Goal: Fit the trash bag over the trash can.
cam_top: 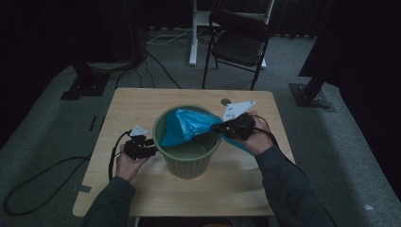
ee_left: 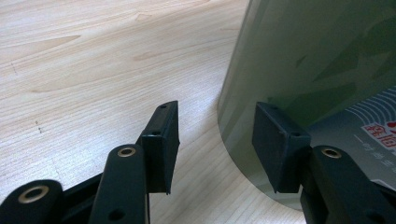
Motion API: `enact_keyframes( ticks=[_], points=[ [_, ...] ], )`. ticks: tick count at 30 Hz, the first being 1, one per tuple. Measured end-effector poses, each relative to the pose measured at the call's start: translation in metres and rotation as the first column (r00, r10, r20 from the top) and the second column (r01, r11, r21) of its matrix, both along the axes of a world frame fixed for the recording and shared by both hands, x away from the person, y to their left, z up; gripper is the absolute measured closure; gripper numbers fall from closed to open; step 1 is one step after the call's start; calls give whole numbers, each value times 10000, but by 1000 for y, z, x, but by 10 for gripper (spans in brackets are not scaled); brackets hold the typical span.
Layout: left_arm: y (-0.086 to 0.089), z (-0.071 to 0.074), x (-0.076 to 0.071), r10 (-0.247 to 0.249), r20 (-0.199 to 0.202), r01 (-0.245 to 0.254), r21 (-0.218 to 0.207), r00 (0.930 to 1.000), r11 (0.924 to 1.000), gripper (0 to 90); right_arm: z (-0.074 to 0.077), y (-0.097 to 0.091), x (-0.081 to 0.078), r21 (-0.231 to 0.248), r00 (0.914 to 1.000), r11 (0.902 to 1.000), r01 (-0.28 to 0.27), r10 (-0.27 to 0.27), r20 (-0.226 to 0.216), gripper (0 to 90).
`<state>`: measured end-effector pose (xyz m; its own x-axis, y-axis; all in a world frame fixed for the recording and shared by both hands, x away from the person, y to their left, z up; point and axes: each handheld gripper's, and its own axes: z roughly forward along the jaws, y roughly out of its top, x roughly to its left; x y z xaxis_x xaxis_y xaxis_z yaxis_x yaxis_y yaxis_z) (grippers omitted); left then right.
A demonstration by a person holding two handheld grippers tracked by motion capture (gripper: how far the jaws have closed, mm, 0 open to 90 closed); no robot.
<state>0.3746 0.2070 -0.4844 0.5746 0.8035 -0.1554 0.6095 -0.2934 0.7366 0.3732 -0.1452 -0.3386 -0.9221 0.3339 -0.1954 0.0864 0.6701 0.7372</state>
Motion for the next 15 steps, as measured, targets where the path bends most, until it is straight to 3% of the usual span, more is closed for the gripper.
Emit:
enact_keyframes(
  ticks=[8,15],
  points=[
    [0,0,0,1,30,-1,7,10000,10000,513,-5,32,5,-197,9984,9985,-519,514,-230,887],
    [0,0,0,-14,27,14,5,10000,10000,512,-12,49,5,-354,9957,9960,-816,799,-458,887]
  ],
)
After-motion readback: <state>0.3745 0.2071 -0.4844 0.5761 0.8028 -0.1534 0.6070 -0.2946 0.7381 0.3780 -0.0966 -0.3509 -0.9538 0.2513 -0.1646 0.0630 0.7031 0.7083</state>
